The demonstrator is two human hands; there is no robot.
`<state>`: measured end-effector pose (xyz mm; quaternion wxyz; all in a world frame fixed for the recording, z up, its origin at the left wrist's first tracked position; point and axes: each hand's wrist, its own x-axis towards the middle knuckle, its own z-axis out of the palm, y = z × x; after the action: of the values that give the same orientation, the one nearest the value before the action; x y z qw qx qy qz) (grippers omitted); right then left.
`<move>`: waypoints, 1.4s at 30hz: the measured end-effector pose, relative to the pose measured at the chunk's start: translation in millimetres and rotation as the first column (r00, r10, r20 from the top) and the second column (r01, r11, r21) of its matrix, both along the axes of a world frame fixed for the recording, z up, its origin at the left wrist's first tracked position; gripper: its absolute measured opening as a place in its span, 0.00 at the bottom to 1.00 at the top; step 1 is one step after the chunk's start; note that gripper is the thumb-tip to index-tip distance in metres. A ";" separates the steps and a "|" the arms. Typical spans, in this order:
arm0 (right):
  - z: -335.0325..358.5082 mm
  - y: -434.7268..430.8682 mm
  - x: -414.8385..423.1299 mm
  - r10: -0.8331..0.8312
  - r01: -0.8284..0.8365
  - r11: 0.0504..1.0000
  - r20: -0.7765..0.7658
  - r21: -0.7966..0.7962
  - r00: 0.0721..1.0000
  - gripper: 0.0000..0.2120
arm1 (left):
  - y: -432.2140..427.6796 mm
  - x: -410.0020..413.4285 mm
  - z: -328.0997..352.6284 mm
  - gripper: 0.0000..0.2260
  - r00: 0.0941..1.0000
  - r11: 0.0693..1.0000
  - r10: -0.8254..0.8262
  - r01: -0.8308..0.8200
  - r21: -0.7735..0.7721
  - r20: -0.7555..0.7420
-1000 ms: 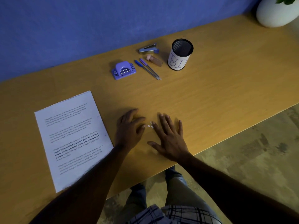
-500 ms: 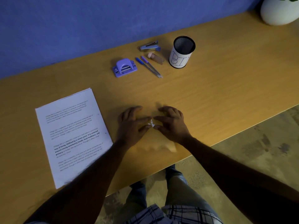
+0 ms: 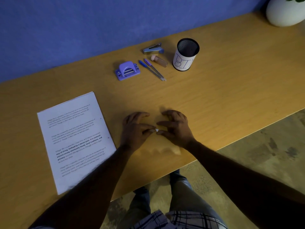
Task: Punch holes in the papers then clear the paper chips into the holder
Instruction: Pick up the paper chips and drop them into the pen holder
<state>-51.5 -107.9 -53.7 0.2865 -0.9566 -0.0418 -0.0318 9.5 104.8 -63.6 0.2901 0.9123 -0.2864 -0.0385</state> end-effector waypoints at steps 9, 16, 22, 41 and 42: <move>-2.7 11.8 0.6 -0.040 0.039 0.999 0.021 0.028 0.999 0.12 | -3.2 -9.0 -0.9 0.06 0.999 0.999 0.035 -0.035 0.005 0.016; -1.2 18.6 -1.8 -0.060 0.055 0.996 0.069 0.077 0.996 0.08 | -3.7 -11.3 -1.9 0.05 0.998 0.999 0.031 -0.032 0.023 0.053; 3.5 24.9 -2.3 -0.050 0.050 0.999 0.020 -0.002 0.999 0.07 | -6.5 -12.5 -1.5 0.07 0.994 0.997 0.013 -0.021 0.074 0.107; 69.8 -0.1 46.6 -0.189 0.447 0.639 -0.436 0.626 0.880 0.05 | -47.9 30.7 61.1 0.06 0.937 0.897 0.208 -0.297 -0.328 -0.279; 76.3 -3.9 50.2 -0.160 0.458 0.595 -0.461 0.661 0.873 0.06 | -54.3 35.3 66.9 0.07 0.922 0.887 0.208 -0.319 -0.333 -0.328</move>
<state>-1.3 -111.8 22.6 0.6486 -0.7312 0.1971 0.0762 44.7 50.4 3.3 0.5018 0.8541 -0.1162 -0.0721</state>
